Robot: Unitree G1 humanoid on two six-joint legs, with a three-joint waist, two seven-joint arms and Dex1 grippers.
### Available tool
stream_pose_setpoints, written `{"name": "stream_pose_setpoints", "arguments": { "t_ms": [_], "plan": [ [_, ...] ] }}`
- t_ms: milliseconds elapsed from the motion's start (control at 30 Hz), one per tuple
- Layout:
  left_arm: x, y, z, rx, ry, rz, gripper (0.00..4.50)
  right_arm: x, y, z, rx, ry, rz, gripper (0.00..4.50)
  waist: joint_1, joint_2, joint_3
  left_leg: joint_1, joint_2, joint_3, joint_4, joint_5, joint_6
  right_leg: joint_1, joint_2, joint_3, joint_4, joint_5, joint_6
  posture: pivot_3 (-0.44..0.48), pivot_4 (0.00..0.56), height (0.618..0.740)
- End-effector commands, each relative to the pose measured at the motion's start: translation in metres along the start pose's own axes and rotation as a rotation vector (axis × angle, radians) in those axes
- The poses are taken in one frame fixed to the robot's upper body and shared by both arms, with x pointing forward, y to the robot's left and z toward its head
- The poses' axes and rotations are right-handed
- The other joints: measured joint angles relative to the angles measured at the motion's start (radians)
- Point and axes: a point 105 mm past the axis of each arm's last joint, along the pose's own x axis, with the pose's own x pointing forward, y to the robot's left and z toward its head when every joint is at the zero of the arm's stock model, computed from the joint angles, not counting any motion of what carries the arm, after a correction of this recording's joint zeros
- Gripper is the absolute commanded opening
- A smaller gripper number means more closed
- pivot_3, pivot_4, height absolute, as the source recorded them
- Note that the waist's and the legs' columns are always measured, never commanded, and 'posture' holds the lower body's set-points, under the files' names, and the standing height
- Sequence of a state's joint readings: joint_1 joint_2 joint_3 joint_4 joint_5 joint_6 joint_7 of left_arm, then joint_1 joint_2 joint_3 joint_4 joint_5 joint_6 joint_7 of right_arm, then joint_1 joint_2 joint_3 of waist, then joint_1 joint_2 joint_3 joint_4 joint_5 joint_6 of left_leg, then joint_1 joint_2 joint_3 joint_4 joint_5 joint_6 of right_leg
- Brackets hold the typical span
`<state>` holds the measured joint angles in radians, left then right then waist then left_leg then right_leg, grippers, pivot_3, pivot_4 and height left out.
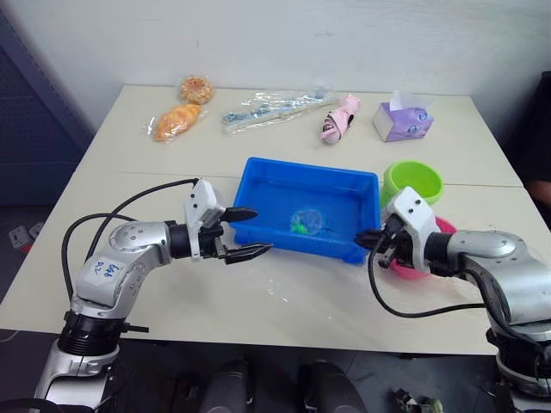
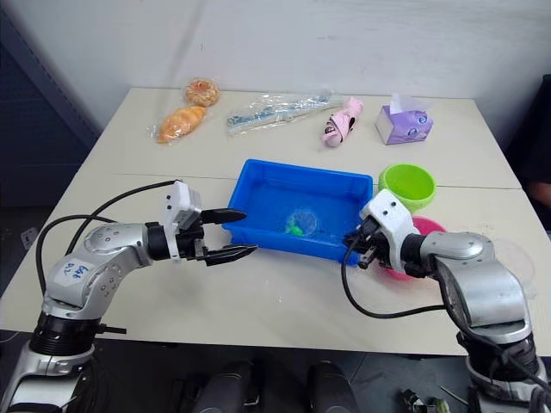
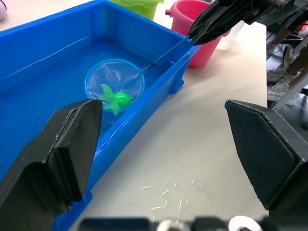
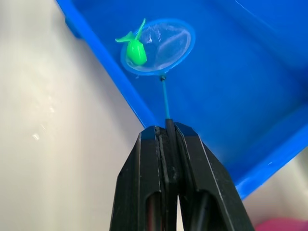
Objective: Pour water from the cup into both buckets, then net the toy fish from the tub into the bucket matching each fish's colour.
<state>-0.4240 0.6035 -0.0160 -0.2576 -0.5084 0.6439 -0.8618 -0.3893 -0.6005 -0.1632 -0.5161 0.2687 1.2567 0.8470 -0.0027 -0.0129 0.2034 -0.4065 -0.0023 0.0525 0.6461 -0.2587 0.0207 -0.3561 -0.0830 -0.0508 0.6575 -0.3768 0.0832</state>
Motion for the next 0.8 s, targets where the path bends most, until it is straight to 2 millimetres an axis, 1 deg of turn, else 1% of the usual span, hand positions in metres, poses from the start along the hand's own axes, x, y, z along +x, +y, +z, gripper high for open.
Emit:
{"name": "stream_pose_setpoints", "arguments": {
  "t_ms": [33, 133, 233, 400, 567, 633, 700, 800],
  "plan": [
    [-0.002, 0.002, 0.009, 0.015, -0.039, 0.010, 4.37, -0.009, 0.002, 0.012, 0.108, -0.085, -0.027, 0.00, 0.000, 0.000, 0.000, 0.000, 0.000, 0.000, 0.000, 0.000, 0.000, 0.000, 0.000, 0.000, 0.000, 0.000, 0.000, 0.000, 0.150, 0.739],
    [0.006, 0.000, 0.017, -0.004, -0.083, -0.011, 4.37, -0.014, 0.005, 0.019, 0.211, -0.181, -0.067, 0.00, 0.000, 0.000, 0.000, 0.000, 0.000, 0.000, 0.000, 0.000, 0.000, -0.001, 0.000, 0.000, 0.001, 0.000, 0.000, 0.000, 0.150, 0.739],
    [0.016, -0.002, 0.019, -0.009, -0.100, -0.044, 4.37, -0.020, 0.004, 0.022, 0.249, -0.237, -0.140, 0.00, 0.001, 0.000, 0.000, 0.000, -0.001, 0.000, -0.001, 0.000, 0.000, -0.001, 0.000, 0.000, 0.001, 0.000, 0.000, 0.000, 0.150, 0.739],
    [0.038, 0.001, 0.030, -0.004, -0.134, -0.104, 4.37, -0.047, 0.001, 0.027, 0.262, -0.332, -0.303, 0.00, 0.002, 0.000, 0.000, -0.001, -0.002, 0.000, -0.001, 0.000, 0.000, -0.002, 0.000, 0.001, 0.001, 0.000, 0.000, 0.000, 0.150, 0.739],
    [0.056, 0.008, 0.043, 0.007, -0.177, -0.138, 4.37, -0.081, -0.012, 0.027, 0.204, -0.361, -0.462, 0.00, 0.001, 0.000, 0.000, -0.001, -0.002, 0.002, -0.001, 0.000, 0.000, -0.003, 0.000, 0.001, 0.001, 0.000, 0.000, 0.000, 0.150, 0.739],
    [0.067, 0.010, 0.050, 0.023, -0.199, -0.149, 4.37, -0.104, -0.024, 0.027, 0.146, -0.330, -0.570, 0.00, 0.002, 0.000, 0.000, -0.001, -0.002, 0.002, -0.001, 0.000, 0.000, -0.003, 0.000, 0.002, 0.001, 0.000, 0.000, 0.000, 0.150, 0.739],
    [0.073, 0.009, 0.055, 0.035, -0.214, -0.170, 4.37, -0.119, -0.034, 0.026, 0.076, -0.273, -0.653, 0.00, 0.002, 0.000, 0.000, -0.001, -0.002, 0.003, -0.001, 0.000, 0.000, -0.003, 0.000, 0.002, 0.001, 0.000, 0.000, 0.000, 0.150, 0.739],
    [0.076, 0.008, 0.058, 0.045, -0.226, -0.187, 4.37, -0.129, -0.044, 0.026, -0.006, -0.207, -0.723, 0.00, -0.002, 0.000, 0.000, -0.001, -0.002, 0.003, -0.002, 0.000, 0.000, -0.003, 0.000, 0.002, 0.000, 0.000, 0.000, 0.000, 0.150, 0.739]
  ]
}}
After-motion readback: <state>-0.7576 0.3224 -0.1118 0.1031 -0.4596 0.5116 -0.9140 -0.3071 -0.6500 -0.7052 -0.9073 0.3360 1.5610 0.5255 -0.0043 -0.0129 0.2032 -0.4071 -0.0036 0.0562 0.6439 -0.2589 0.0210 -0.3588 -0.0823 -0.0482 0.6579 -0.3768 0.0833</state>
